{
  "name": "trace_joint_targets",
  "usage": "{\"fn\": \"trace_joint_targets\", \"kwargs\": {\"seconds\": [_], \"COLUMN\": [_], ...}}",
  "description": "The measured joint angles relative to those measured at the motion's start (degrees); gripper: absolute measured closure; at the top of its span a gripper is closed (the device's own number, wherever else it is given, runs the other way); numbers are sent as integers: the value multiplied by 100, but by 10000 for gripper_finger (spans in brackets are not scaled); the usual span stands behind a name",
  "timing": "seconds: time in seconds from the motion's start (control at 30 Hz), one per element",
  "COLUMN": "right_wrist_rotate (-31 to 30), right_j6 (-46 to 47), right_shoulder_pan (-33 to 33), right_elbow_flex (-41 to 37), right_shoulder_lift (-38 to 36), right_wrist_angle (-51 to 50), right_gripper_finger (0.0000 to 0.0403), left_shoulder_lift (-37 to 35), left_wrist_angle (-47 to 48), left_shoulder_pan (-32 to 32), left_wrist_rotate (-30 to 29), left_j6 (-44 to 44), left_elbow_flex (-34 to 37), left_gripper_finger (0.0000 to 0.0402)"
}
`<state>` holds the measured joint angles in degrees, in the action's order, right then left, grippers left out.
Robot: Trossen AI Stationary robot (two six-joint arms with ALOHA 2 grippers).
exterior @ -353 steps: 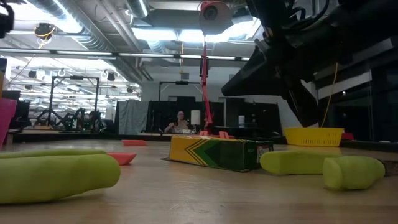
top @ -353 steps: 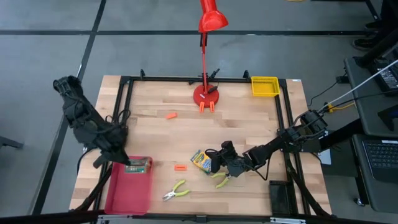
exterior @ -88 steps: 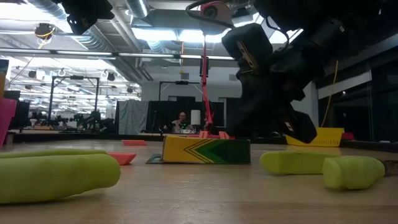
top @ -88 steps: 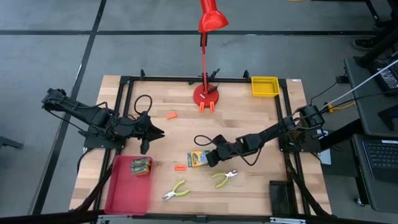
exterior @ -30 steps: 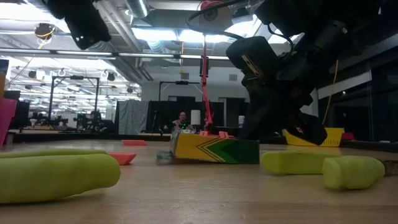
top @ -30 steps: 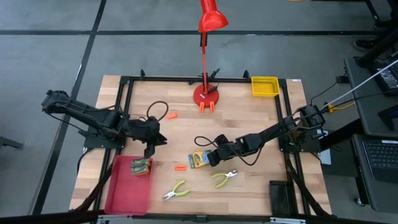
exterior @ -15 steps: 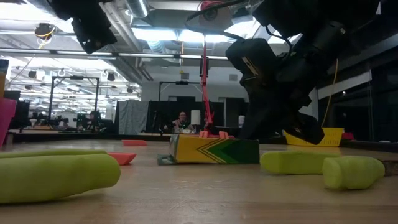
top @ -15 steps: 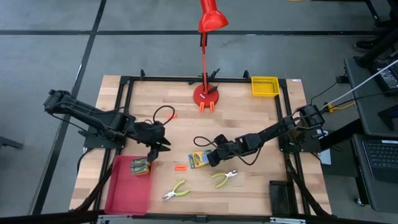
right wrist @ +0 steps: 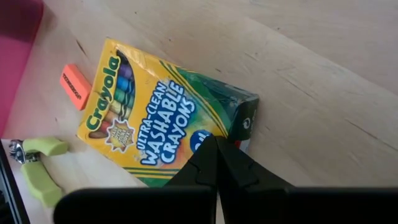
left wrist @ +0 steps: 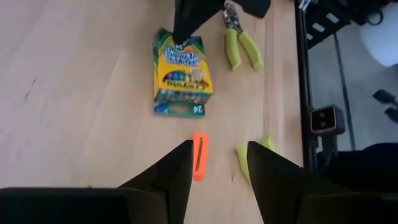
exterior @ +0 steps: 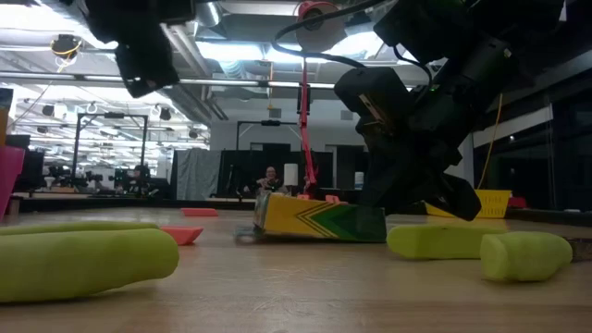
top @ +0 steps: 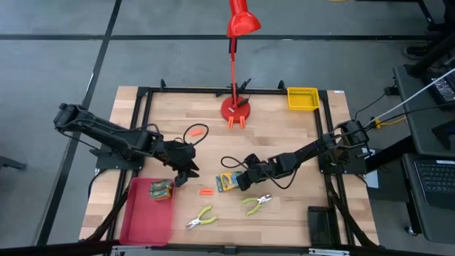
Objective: Pick & Place School Supplies
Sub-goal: Put the yellow crayon box into the red bin
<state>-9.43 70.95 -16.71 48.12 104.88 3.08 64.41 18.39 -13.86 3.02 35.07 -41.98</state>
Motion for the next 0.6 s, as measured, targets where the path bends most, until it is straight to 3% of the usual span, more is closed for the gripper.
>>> {"fn": "trace_joint_targets", "kwargs": {"seconds": [0.4, 0.6], "right_wrist_rotate": [-88, -169], "right_j6": [-92, -154], "right_shoulder_pan": [0, -39], "right_elbow_flex": [-2, 0], "right_shoulder_lift": [-8, -11], "right_wrist_angle": [-125, -161], "right_gripper_finger": [403, 403], "left_shoulder_lift": [1482, 1737], "left_wrist_angle": [397, 342], "left_shoulder_pan": [356, 342], "left_wrist_rotate": [555, 572], "left_j6": [-345, -269], "left_elbow_flex": [-932, -955], "left_gripper_finger": [254, 246]}}
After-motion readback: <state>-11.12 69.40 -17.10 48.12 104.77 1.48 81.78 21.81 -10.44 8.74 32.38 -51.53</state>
